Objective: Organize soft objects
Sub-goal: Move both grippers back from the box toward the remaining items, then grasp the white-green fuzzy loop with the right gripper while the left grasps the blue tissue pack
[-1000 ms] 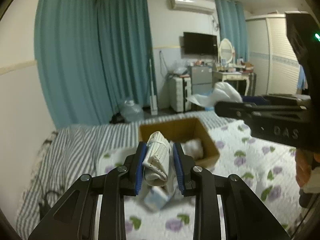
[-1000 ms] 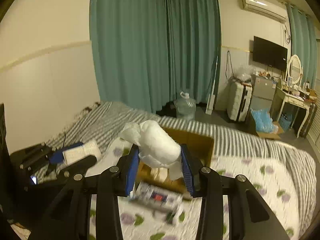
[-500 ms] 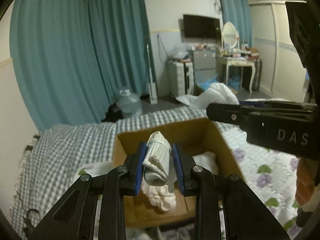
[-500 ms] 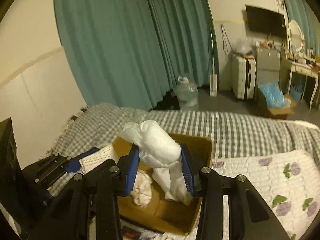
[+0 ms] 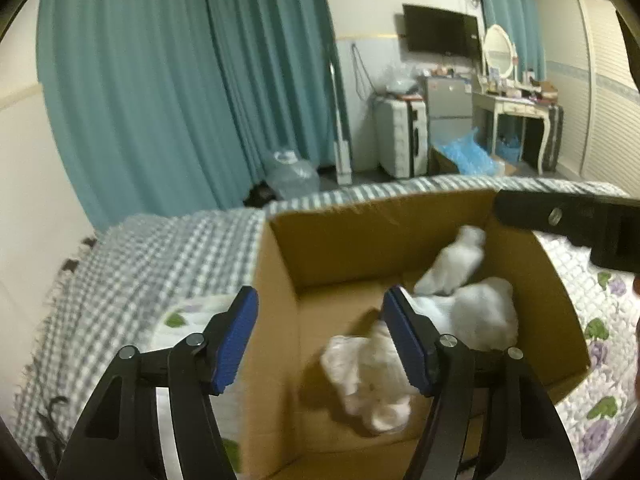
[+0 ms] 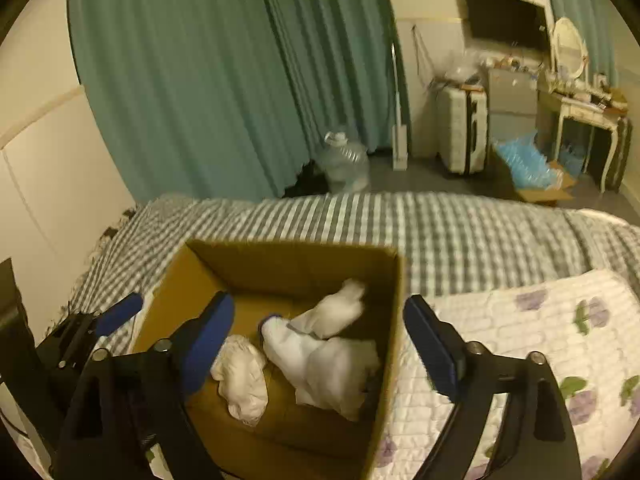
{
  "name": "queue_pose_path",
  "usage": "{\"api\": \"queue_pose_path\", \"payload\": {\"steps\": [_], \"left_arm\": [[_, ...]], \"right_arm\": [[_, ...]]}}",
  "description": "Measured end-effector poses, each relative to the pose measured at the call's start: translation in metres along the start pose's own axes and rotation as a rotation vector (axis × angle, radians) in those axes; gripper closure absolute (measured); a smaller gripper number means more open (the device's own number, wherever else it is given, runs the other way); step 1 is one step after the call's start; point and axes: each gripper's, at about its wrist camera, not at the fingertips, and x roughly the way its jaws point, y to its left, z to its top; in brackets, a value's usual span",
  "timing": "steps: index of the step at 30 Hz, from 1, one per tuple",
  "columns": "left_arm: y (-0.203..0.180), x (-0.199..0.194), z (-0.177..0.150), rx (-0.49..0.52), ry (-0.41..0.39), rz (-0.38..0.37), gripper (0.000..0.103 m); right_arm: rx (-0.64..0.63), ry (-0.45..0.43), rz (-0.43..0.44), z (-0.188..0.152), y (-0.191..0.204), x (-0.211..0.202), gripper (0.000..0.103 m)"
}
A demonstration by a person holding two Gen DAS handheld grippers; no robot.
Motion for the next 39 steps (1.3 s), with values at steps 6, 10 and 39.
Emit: {"api": "queue_pose_path", "payload": {"steps": [6, 10, 39], "left_arm": [[0.021, -0.066, 0.014, -0.009, -0.087, 0.015, 0.037], [0.038, -0.136, 0.027, -0.032, -0.181, 0.007, 0.022], [0.043, -0.099, -0.11, 0.047, -0.017, -0.164, 0.018]], "right_arm": [[-0.034, -0.079, -0.062, 0.018, 0.021, -0.068, 0.003], [-0.108, -0.102, -0.083, 0.026, 0.051, -0.128, 0.003], [-0.156, 0.27, -0.115, -0.185, 0.061, -0.047, 0.002]]}}
